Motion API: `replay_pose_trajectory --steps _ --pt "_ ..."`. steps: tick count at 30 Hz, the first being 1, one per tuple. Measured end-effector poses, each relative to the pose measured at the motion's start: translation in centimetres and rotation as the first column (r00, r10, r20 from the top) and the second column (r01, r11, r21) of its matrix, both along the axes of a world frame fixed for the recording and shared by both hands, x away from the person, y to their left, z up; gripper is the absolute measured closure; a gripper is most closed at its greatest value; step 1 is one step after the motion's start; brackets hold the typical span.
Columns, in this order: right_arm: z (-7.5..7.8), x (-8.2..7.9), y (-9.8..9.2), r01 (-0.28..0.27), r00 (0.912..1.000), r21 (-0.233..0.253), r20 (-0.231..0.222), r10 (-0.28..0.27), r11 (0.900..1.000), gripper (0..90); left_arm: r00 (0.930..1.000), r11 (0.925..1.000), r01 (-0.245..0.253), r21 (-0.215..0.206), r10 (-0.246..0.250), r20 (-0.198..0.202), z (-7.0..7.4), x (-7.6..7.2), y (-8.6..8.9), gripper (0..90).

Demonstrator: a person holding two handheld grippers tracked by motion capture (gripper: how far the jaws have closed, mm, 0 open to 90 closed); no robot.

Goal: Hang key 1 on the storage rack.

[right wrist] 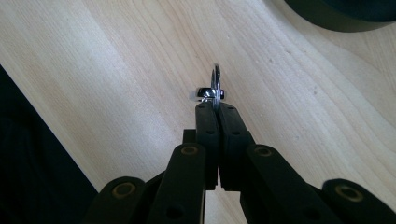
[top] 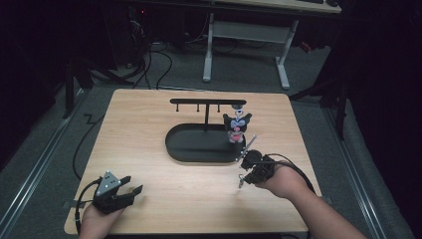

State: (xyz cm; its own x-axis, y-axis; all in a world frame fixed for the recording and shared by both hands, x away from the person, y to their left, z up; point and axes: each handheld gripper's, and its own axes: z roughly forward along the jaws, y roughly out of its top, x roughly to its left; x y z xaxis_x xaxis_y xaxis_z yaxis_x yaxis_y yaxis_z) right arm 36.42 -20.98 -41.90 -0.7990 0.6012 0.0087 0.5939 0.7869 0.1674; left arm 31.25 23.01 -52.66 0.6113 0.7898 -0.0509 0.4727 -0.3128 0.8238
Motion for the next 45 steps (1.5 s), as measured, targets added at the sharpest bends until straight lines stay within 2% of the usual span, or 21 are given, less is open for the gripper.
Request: replay_pose_trajectory --steps 15,21,24,26,28,32,34,35,38,39,40,41,42,43,44,45 --pt "3.4 1.8 0.7 0.066 0.9978 0.0 -0.003 -0.066 0.998 89.2 1.0 1.0 -0.001 -0.009 0.001 0.002 0.0 -0.1 0.1 41.0" --pt "4.5 2.9 1.4 0.113 0.9936 0.012 -0.005 -0.113 0.993 89.2 1.0 0.9999 0.0 -0.011 0.0 0.001 0.0 -0.1 0.2 40.8" --pt "5.1 3.6 1.8 0.165 0.9861 0.014 -0.017 -0.165 0.986 89.1 1.0 0.9999 -0.001 -0.017 0.001 -0.002 -0.1 -0.1 0.1 40.8" --pt "5.4 4.1 1.9 0.163 0.9866 0.013 -0.011 -0.163 0.987 89.1 1.0 0.9999 0.003 -0.015 -0.003 -0.003 -0.1 -0.1 0.1 40.8" --pt "5.9 4.5 2.2 0.197 0.9802 0.005 -0.014 -0.197 0.98 89.1 1.0 0.9999 0.006 -0.015 -0.006 -0.004 -0.1 -0.1 0.0 40.8" --pt "6.6 5.4 2.6 0.206 0.9785 -0.006 -0.011 -0.206 0.979 89.2 0.9999 0.9998 0.01 -0.015 -0.01 -0.002 -0.1 -0.1 0.0 40.8" --pt "6.8 5.8 2.8 0.225 0.9742 -0.002 -0.019 -0.225 0.974 89.1 1.0 0.9998 0.009 -0.02 -0.009 0.0 -0.1 -0.1 0.1 40.7" --pt "6.9 6.2 2.8 0.216 0.9764 -0.002 -0.007 -0.216 0.976 89.2 0.9999 0.9997 0.012 -0.02 -0.012 -0.004 0.0 -0.1 0.2 40.8" --pt "7.2 6.8 3.2 0.226 0.9741 0.007 0.015 -0.226 0.974 89.2 1.0 0.9997 0.007 -0.023 -0.007 0.003 0.0 0.0 0.2 40.8" --pt "7.2 6.9 3.4 0.245 0.9693 0.015 0.015 -0.246 0.969 89.2 1.0 0.9997 0.007 -0.025 -0.007 0.0 0.0 0.0 0.2 40.8" --pt "7.3 7.1 3.6 0.243 0.9696 0.019 0.026 -0.243 0.97 89.1 1.0 0.9996 0.006 -0.027 -0.005 0.001 0.0 0.0 0.3 40.7" --pt "7.4 7.3 3.7 0.254 0.9662 0.03 0.04 -0.255 0.967 89.2 1.0 0.9996 0.005 -0.027 -0.005 0.001 0.0 0.0 0.3 40.8" --pt "7.4 7.6 3.7 0.238 0.9691 0.039 0.057 -0.24 0.971 89.1 1.0 0.9996 0.005 -0.027 -0.005 0.001 0.0 0.0 0.3 40.8" --pt "7.6 7.8 3.8 0.239 0.9677 0.053 0.069 -0.242 0.97 89.2 1.0 0.9996 0.005 -0.026 -0.005 0.0 0.0 0.0 0.3 40.8" --pt "7.7 7.9 4.0 0.266 0.9609 0.065 0.064 -0.27 0.962 89.1 1.0 0.9997 0.006 -0.025 -0.006 -0.001 0.0 0.0 0.3 40.7" --pt "7.7 8.1 4.0 0.253 0.9639 0.072 0.066 -0.258 0.965 89.1 1.0 0.9996 0.006 -0.026 -0.006 0.0 0.0 0.0 0.3 40.7"
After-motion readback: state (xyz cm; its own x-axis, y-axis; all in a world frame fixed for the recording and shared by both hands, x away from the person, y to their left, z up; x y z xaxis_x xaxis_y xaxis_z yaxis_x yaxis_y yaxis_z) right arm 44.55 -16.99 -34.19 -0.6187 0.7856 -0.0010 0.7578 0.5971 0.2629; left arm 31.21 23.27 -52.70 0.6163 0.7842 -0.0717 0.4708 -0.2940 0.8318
